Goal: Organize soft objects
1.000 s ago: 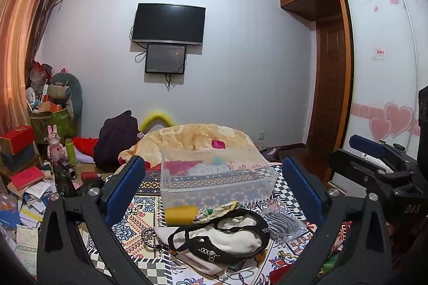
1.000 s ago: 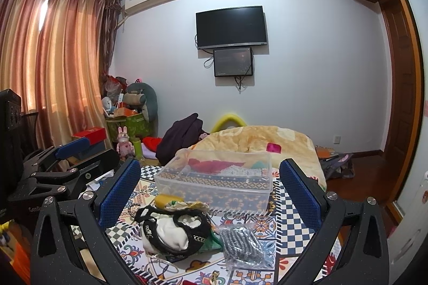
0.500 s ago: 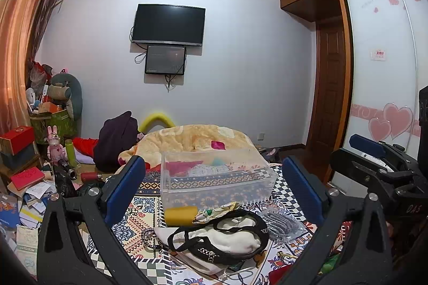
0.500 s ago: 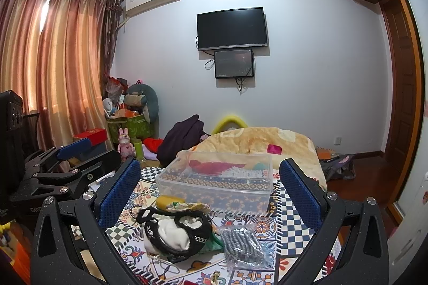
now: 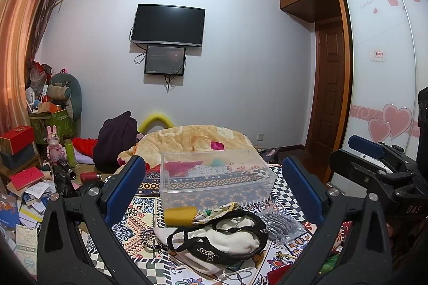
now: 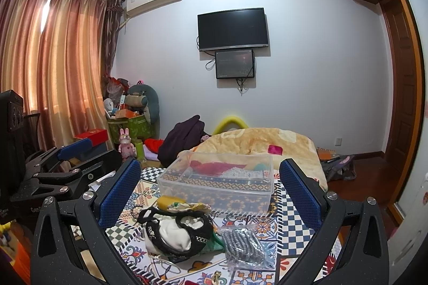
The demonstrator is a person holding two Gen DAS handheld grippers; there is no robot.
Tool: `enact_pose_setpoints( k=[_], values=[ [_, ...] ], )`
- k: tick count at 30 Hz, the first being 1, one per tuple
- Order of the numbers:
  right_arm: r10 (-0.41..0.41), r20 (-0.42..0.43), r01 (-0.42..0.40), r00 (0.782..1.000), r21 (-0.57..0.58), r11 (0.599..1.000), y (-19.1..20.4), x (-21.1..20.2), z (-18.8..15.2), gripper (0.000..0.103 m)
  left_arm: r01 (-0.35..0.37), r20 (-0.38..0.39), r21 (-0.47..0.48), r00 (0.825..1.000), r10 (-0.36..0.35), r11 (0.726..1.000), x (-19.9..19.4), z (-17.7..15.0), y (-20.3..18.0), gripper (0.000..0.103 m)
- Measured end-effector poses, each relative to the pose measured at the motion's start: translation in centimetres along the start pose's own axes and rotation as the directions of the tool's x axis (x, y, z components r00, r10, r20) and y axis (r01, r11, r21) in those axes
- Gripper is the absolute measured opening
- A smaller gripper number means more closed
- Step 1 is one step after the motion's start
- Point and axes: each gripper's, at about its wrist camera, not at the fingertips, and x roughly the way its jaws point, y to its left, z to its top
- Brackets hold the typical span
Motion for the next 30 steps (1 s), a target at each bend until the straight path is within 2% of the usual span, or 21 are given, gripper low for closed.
enact_pose_setpoints(
  k=[13,19,24,30],
  values=[
    [0.001,0.000,-0.001,1.000,0.000,1.000,-0.1,0.0,0.0,0.103,0.007,-0.001,-0.008,1.000,-0.007,1.000,-0.1,-0.1,0.0,0.103],
    [-0.007,-0.018,0.007,1.000,0.010,1.000,-0.5,0.5,-0.6,0.103,0.008,-0.037,-0.024,0.999,-0.009,1.000,0.8,-0.6,0.3,0.103],
    [-0.033,-0.075,0.036,0.997,0.031,0.999,-1.9,1.7,-2.0,0.103,0.035,-0.124,-0.039,0.992,-0.039,0.999,2.6,-1.9,0.8,0.103],
    [-0.054,-0.185,0.069,0.981,0.076,0.995,-4.0,3.7,-4.9,0.103,0.054,-0.252,-0.075,0.965,-0.072,0.996,5.7,-4.6,1.3,0.103]
  ],
)
